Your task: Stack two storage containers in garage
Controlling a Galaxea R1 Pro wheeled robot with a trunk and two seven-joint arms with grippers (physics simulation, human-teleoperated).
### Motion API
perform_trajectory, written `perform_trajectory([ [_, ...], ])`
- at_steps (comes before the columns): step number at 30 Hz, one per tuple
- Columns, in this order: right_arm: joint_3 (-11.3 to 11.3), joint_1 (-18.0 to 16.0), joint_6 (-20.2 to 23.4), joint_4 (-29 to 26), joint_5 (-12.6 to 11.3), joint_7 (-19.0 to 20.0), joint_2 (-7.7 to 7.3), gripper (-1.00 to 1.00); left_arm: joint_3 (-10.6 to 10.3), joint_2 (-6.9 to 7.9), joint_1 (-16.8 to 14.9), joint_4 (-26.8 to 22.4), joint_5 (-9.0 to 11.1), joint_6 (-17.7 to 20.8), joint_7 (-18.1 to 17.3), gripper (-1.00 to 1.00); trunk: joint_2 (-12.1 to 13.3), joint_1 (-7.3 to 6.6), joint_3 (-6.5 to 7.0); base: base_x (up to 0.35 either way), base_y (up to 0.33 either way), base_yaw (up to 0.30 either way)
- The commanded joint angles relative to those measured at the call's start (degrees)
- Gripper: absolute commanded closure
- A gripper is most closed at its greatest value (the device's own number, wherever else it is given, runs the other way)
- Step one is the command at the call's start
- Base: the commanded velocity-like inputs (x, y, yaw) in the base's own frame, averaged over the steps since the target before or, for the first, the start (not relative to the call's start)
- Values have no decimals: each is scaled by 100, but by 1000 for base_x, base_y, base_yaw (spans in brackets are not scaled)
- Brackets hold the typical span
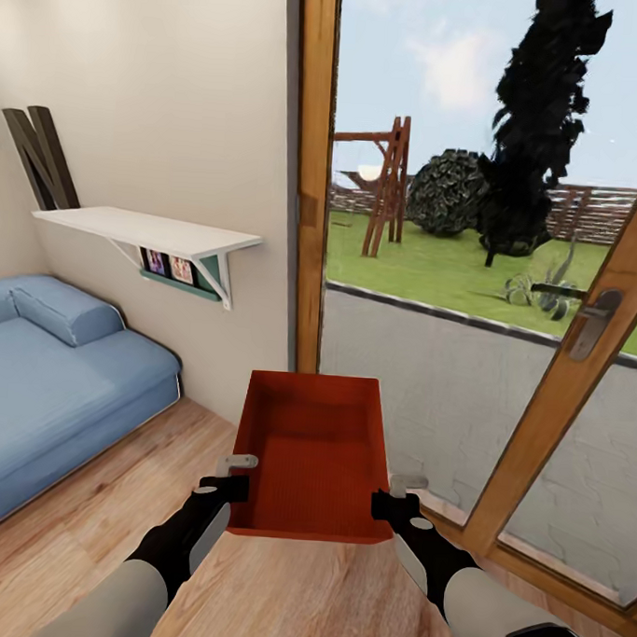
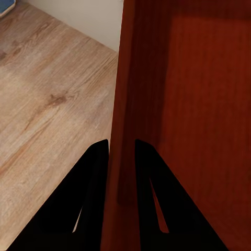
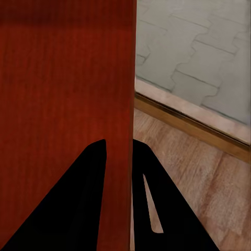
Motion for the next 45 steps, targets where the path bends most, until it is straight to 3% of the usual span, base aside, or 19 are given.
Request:
perform_trajectory([
  [1,-42,-1,-28,15,-65,-480,1,100,59,2,-7,-177,23,56,111,100,-13,4,-4,0,0,0],
  [45,-42,-1,-25,15,-70,-480,1,100,59,-5,-7,-180,23,56,111,100,-13,4,396,0,0,0],
])
